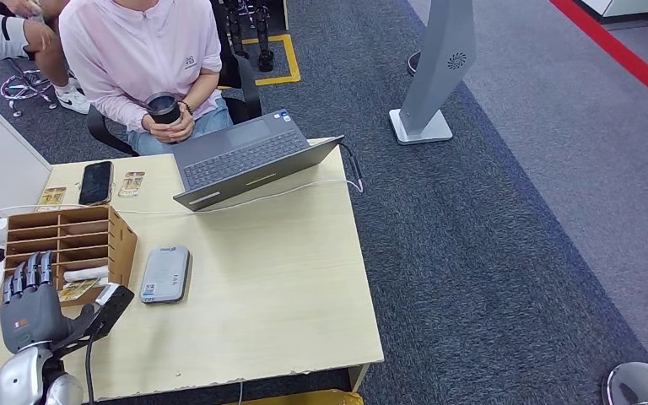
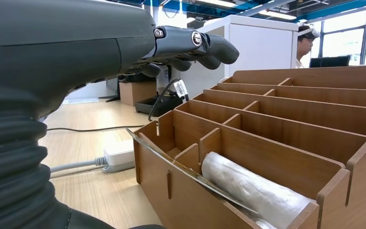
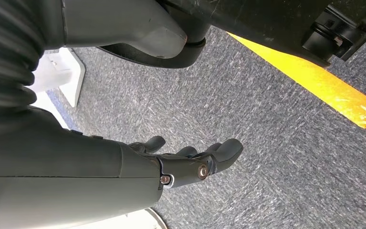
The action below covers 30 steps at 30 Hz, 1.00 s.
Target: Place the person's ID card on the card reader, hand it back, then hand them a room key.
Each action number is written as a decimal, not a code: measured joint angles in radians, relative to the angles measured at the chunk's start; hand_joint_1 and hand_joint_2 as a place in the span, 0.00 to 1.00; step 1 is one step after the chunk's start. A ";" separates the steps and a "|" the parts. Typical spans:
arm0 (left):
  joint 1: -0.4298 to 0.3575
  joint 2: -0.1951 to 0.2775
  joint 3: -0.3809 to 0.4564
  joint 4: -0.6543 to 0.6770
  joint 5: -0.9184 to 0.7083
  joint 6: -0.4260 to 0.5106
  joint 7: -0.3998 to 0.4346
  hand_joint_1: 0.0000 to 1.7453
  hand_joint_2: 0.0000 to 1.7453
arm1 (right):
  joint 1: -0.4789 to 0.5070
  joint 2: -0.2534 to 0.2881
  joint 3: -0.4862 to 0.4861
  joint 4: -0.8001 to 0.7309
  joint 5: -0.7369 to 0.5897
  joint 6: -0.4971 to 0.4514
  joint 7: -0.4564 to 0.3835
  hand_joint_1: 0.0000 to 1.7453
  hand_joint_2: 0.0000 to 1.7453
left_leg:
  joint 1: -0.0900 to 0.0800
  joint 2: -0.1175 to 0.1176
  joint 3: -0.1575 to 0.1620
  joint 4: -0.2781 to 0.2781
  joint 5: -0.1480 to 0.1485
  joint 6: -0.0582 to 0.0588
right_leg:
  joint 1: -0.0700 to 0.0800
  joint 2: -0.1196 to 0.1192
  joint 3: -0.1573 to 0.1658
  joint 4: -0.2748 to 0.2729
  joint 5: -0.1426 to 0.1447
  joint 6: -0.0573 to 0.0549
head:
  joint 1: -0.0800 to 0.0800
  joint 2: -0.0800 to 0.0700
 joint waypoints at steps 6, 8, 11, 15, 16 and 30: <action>0.000 0.000 0.000 0.001 0.014 0.001 -0.016 1.00 1.00 | 0.000 0.000 -0.006 0.000 0.004 0.000 -0.002 0.00 1.00 | 0.000 0.000 0.000 0.000 0.000 0.000 | 0.000 0.000 0.000 0.000 0.000 0.000 | 0.000 0.000; 0.000 0.000 0.000 0.004 0.021 0.001 -0.024 1.00 1.00 | 0.000 0.000 -0.006 0.000 0.005 0.000 -0.002 0.00 1.00 | 0.000 0.000 0.000 0.000 0.000 0.000 | 0.000 0.000 0.000 0.000 0.000 0.000 | 0.000 0.000; -0.001 0.000 0.000 0.007 0.029 0.001 -0.034 1.00 1.00 | 0.000 0.000 -0.006 0.000 0.007 0.000 -0.002 0.00 1.00 | 0.000 0.000 0.000 0.000 0.000 0.000 | 0.000 0.000 0.000 0.000 0.000 0.000 | 0.000 0.000; -0.005 0.000 0.000 0.009 0.036 -0.001 -0.037 1.00 1.00 | 0.000 0.000 -0.007 0.000 0.011 0.001 -0.002 0.00 1.00 | 0.000 0.000 0.000 0.000 0.000 0.000 | 0.000 0.000 0.000 0.000 0.000 0.000 | 0.000 0.000; -0.008 0.000 0.000 0.010 0.036 -0.001 -0.037 1.00 1.00 | 0.000 0.000 -0.007 0.000 0.012 0.001 -0.002 0.00 1.00 | 0.000 0.000 0.000 0.000 0.000 0.000 | 0.000 0.000 0.000 0.000 0.000 0.000 | 0.000 0.000; -0.022 0.000 0.000 0.026 0.063 -0.001 -0.052 1.00 1.00 | 0.000 0.000 -0.010 0.000 0.027 0.002 -0.006 0.00 1.00 | 0.000 0.000 0.000 0.000 0.000 0.000 | 0.000 0.000 0.000 0.000 0.000 0.000 | 0.000 0.000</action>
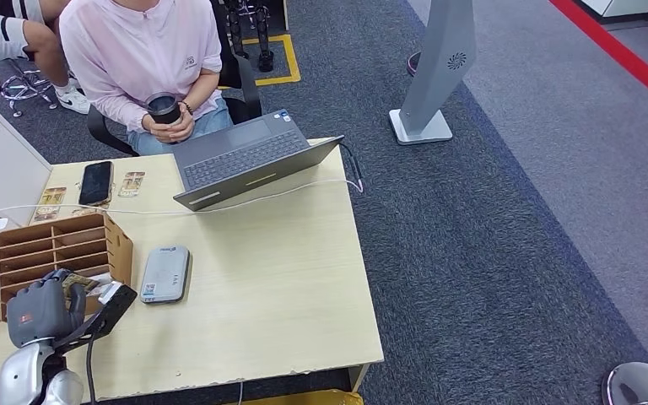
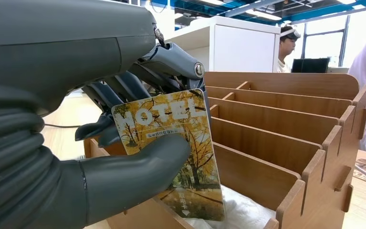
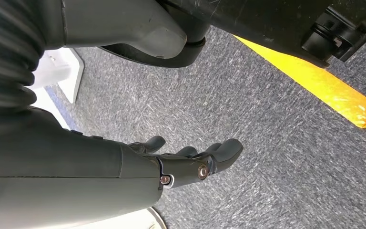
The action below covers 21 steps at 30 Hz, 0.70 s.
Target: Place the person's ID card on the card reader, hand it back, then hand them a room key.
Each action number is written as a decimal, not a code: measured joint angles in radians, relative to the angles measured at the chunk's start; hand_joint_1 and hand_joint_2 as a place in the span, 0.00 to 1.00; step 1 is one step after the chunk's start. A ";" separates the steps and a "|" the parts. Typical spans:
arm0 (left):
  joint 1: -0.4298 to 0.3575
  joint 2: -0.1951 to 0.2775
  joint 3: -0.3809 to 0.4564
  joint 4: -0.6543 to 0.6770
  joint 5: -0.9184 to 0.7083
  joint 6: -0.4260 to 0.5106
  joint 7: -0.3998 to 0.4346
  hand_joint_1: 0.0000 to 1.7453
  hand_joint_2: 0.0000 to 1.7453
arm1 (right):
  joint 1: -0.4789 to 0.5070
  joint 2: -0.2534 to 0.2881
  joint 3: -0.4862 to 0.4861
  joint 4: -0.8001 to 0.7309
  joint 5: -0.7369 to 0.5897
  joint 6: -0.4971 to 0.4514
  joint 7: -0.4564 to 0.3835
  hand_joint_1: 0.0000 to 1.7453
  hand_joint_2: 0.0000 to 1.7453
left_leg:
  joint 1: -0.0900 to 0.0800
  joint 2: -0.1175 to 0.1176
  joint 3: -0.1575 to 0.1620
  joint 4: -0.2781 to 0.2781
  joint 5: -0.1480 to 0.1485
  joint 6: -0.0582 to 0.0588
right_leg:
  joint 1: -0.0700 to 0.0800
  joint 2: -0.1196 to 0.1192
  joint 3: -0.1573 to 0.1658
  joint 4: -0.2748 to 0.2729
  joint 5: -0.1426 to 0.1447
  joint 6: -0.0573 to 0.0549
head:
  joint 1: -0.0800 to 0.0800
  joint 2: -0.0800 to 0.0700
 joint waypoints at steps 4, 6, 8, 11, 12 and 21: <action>-0.005 0.003 0.000 0.001 0.004 0.004 -0.005 1.00 1.00 | 0.000 0.000 -0.003 0.000 0.003 0.000 -0.005 0.00 1.00 | 0.000 0.000 0.000 0.000 0.000 0.000 | 0.000 0.000 0.000 0.000 0.000 0.000 | 0.000 0.000; -0.007 0.004 0.000 0.001 0.005 0.004 -0.007 1.00 1.00 | 0.000 0.000 -0.004 0.000 0.004 0.000 -0.006 0.00 1.00 | 0.000 0.000 0.000 0.000 0.000 0.000 | 0.000 0.000 0.000 0.000 0.000 0.000 | 0.000 0.000; -0.007 0.005 0.000 0.001 0.006 0.004 -0.013 1.00 1.00 | 0.000 0.000 -0.005 0.000 0.005 0.000 -0.006 0.00 1.00 | 0.000 0.000 0.000 0.000 0.000 0.000 | 0.000 0.000 0.000 0.000 0.000 0.000 | 0.000 0.000; -0.006 0.005 -0.001 -0.016 0.007 0.003 -0.022 1.00 1.00 | 0.000 0.000 -0.008 0.000 0.005 0.000 -0.007 0.00 1.00 | 0.000 0.000 0.000 0.000 0.000 0.000 | 0.000 0.000 0.000 0.000 0.000 0.000 | 0.000 0.000; -0.004 0.005 -0.004 -0.034 0.007 0.001 -0.023 1.00 1.00 | 0.000 0.000 -0.011 0.000 0.004 0.000 -0.007 0.00 1.00 | 0.000 0.000 0.000 0.000 0.000 0.000 | 0.000 0.000 0.000 0.000 0.000 0.000 | 0.000 0.000; -0.019 0.031 -0.157 -0.441 0.020 -0.081 -0.012 1.00 1.00 | 0.000 0.001 -0.054 0.000 -0.007 -0.015 -0.007 0.00 1.00 | 0.000 -0.001 -0.001 0.000 0.000 0.000 | 0.000 -0.001 0.000 0.000 0.000 0.000 | 0.000 0.000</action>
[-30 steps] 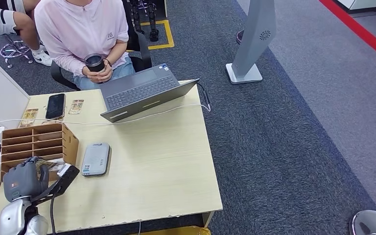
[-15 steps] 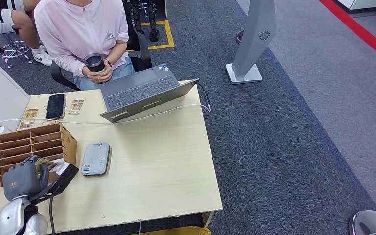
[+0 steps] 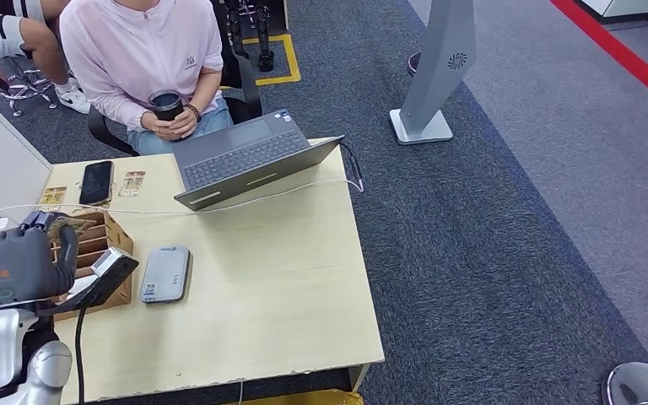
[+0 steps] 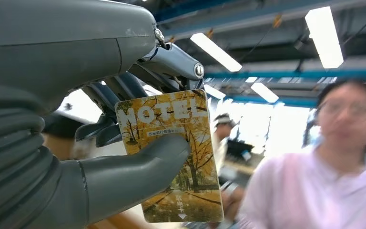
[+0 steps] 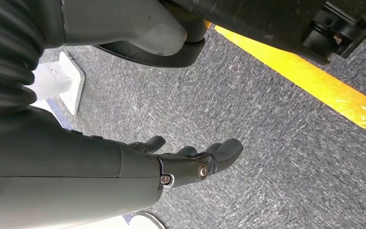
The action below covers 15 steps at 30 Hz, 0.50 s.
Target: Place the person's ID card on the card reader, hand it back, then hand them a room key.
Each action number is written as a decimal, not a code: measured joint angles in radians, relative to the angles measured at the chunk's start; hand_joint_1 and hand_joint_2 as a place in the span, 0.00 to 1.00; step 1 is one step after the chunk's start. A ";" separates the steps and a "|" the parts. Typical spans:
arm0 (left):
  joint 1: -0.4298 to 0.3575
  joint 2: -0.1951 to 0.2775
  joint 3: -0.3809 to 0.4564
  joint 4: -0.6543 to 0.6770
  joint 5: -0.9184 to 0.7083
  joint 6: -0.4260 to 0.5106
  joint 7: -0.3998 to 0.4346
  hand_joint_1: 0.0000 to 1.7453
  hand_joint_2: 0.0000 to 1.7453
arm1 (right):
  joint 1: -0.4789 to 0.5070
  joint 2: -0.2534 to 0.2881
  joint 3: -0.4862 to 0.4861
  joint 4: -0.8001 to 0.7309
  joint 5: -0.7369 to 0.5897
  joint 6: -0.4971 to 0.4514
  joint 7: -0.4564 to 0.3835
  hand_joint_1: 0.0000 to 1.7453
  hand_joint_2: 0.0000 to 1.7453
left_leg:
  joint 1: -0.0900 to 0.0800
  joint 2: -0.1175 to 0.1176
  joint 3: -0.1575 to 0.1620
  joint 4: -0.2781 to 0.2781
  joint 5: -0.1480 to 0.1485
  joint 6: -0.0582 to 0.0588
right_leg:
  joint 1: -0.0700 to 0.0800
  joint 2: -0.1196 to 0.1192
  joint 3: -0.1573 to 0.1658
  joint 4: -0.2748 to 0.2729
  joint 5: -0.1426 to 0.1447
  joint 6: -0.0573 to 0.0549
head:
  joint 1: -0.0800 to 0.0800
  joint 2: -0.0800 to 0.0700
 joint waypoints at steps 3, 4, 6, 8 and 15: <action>-0.037 0.016 -0.047 -0.093 0.021 -0.034 0.006 1.00 1.00 | 0.000 0.001 -0.011 0.000 0.000 0.000 -0.001 0.00 1.00 | 0.000 0.000 0.000 0.000 0.000 0.000 | 0.000 0.000 0.000 0.000 0.000 0.000 | 0.000 0.000; -0.047 0.021 -0.056 -0.112 0.025 -0.040 0.008 1.00 1.00 | 0.000 0.001 -0.014 0.000 0.000 0.000 -0.001 0.00 1.00 | 0.000 0.000 0.000 0.000 0.000 0.000 | 0.000 0.000 0.000 0.000 0.000 0.000 | 0.000 0.000; -0.061 0.028 -0.071 -0.142 0.028 -0.046 0.010 1.00 1.00 | 0.000 0.002 -0.017 0.000 0.001 0.000 -0.001 0.00 1.00 | 0.000 0.000 0.001 0.000 0.000 0.000 | 0.000 0.000 0.000 0.000 0.000 0.000 | 0.000 0.000; -0.066 0.035 -0.083 -0.159 0.031 -0.047 0.010 1.00 1.00 | 0.000 0.002 -0.019 0.000 0.002 0.000 -0.002 0.00 1.00 | 0.000 0.000 0.001 0.000 0.000 0.000 | 0.000 0.000 0.000 0.000 0.000 0.000 | 0.000 0.000; -0.133 0.042 -0.106 -0.155 0.019 -0.048 0.038 1.00 1.00 | 0.000 0.004 -0.024 0.000 0.025 0.006 -0.007 0.00 1.00 | 0.000 0.000 0.000 0.000 0.000 0.000 | 0.000 -0.001 -0.001 0.000 0.000 0.000 | 0.000 0.000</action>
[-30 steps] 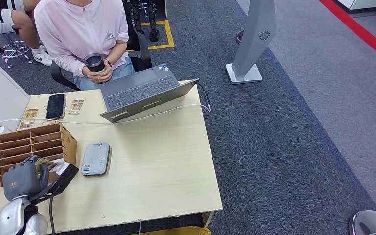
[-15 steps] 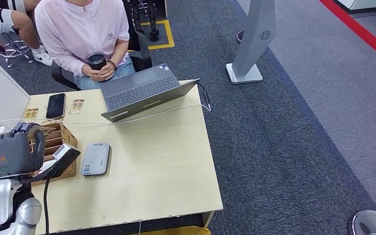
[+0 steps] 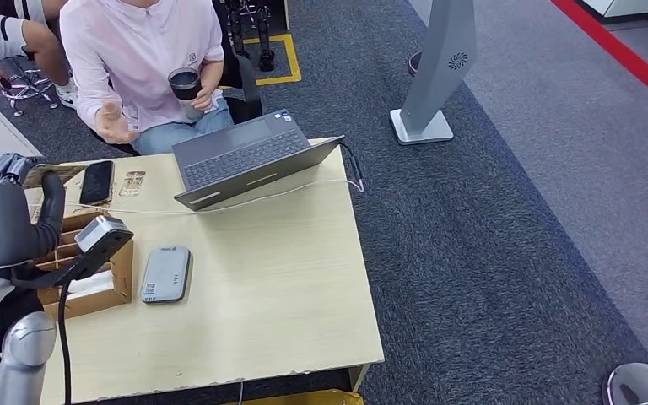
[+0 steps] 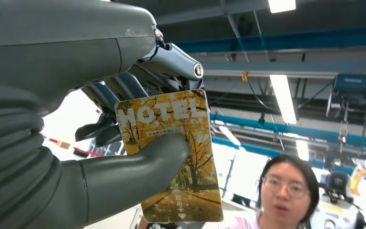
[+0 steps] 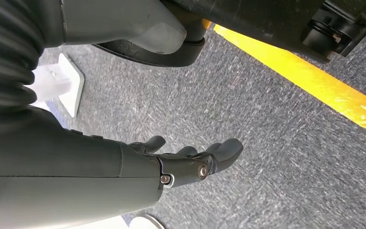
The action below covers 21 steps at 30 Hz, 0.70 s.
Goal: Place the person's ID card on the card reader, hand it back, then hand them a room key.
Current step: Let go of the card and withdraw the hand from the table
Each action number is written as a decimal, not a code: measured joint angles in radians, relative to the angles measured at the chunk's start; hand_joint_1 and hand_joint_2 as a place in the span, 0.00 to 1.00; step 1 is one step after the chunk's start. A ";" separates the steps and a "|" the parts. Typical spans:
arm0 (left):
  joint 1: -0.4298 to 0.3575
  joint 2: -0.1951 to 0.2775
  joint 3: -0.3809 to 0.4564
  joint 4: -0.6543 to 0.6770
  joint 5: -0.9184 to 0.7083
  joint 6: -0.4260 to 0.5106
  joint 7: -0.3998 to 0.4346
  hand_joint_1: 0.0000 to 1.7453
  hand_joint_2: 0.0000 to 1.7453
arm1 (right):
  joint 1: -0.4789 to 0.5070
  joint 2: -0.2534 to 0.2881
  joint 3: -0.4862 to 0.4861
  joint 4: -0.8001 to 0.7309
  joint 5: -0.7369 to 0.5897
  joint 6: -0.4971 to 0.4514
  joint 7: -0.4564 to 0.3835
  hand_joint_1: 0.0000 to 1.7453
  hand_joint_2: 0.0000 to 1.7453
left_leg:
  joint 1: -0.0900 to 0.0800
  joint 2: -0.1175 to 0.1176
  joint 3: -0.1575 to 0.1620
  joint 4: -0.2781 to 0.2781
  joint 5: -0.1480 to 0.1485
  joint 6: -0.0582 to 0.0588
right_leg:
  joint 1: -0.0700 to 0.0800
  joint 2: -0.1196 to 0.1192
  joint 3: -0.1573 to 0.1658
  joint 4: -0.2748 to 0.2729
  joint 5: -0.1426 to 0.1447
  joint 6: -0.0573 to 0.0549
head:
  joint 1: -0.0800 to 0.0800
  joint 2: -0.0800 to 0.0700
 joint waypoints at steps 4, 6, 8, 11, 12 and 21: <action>-0.211 -0.004 -0.006 0.239 -0.135 0.008 0.105 1.00 1.00 | -0.004 0.000 0.006 0.000 0.052 0.022 -0.002 0.00 1.00 | 0.000 -0.003 -0.001 0.000 0.003 0.001 | 0.000 -0.004 0.002 0.000 0.002 0.000 | 0.001 0.000; -0.325 -0.006 -0.006 0.430 -0.170 0.055 0.113 1.00 1.00 | -0.005 0.001 0.008 0.000 0.067 0.027 -0.004 0.00 1.00 | 0.000 -0.002 -0.001 0.000 0.005 0.001 | 0.000 -0.003 0.002 0.000 0.004 0.000 | 0.000 0.000; -0.404 -0.011 -0.006 0.605 -0.178 0.109 0.101 1.00 1.00 | -0.006 0.002 0.009 0.000 0.077 0.028 -0.005 0.00 1.00 | 0.000 -0.001 0.000 0.000 0.006 0.000 | 0.000 -0.002 0.001 0.001 0.005 0.000 | -0.001 0.000; -0.461 -0.021 -0.006 0.773 -0.186 0.152 0.098 1.00 1.00 | -0.005 0.003 0.009 0.000 0.082 0.028 -0.004 0.00 1.00 | 0.000 -0.001 -0.001 0.000 0.006 0.000 | 0.000 -0.001 0.001 0.001 0.005 0.000 | -0.001 0.000; -0.473 -0.024 -0.006 0.813 -0.188 0.157 0.098 1.00 1.00 | -0.005 0.004 0.009 0.000 0.083 0.028 -0.004 0.00 1.00 | 0.000 -0.002 -0.001 0.000 0.005 0.000 | 0.000 -0.001 0.001 0.001 0.005 0.000 | -0.001 0.000; -0.494 -0.030 -0.004 0.960 -0.182 0.160 0.099 1.00 1.00 | -0.005 0.008 0.009 0.000 0.085 0.025 0.003 0.00 1.00 | 0.000 -0.002 -0.002 0.000 0.005 0.000 | 0.000 -0.001 0.000 0.001 0.005 0.000 | 0.000 0.000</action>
